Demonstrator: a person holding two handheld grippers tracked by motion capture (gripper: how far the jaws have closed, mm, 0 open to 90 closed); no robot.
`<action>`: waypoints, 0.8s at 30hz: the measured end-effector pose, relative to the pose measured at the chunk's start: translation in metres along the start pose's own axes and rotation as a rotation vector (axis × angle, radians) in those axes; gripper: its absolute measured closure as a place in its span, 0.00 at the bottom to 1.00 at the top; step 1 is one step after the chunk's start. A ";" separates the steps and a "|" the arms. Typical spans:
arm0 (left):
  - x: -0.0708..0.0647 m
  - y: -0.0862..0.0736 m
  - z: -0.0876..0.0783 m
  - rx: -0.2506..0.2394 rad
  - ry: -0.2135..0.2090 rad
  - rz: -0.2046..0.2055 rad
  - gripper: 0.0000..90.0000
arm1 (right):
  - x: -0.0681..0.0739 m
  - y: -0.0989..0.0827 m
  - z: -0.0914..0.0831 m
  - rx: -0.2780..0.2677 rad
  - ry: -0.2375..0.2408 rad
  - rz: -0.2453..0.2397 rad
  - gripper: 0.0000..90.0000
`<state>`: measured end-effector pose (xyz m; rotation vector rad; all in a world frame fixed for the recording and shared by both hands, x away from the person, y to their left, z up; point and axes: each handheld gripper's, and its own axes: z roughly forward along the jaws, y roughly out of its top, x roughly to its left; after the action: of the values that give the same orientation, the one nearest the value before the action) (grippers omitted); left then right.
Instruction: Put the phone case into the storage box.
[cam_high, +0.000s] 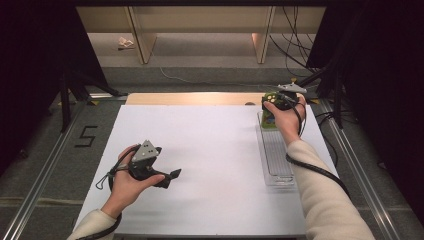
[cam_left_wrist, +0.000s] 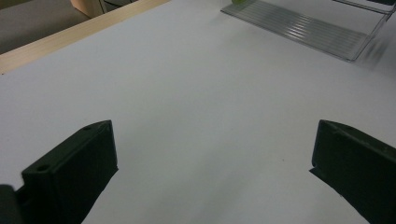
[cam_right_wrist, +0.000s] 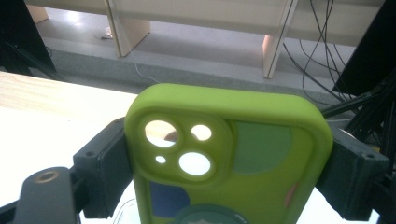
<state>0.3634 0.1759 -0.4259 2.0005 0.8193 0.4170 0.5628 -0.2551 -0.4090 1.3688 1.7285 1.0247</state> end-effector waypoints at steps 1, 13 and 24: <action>0.000 0.000 0.000 0.000 0.000 0.000 0.00 | 0.000 -0.001 0.001 0.002 0.000 0.002 0.18; 0.000 0.000 0.000 0.001 -0.001 0.001 0.00 | 0.000 -0.003 0.004 0.019 0.005 0.001 0.18; 0.000 0.000 0.000 0.005 -0.001 0.001 0.00 | -0.001 -0.002 0.007 0.029 0.012 -0.004 0.17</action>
<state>0.3636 0.1759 -0.4261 2.0052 0.8197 0.4147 0.5682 -0.2549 -0.4140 1.3793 1.7604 1.0114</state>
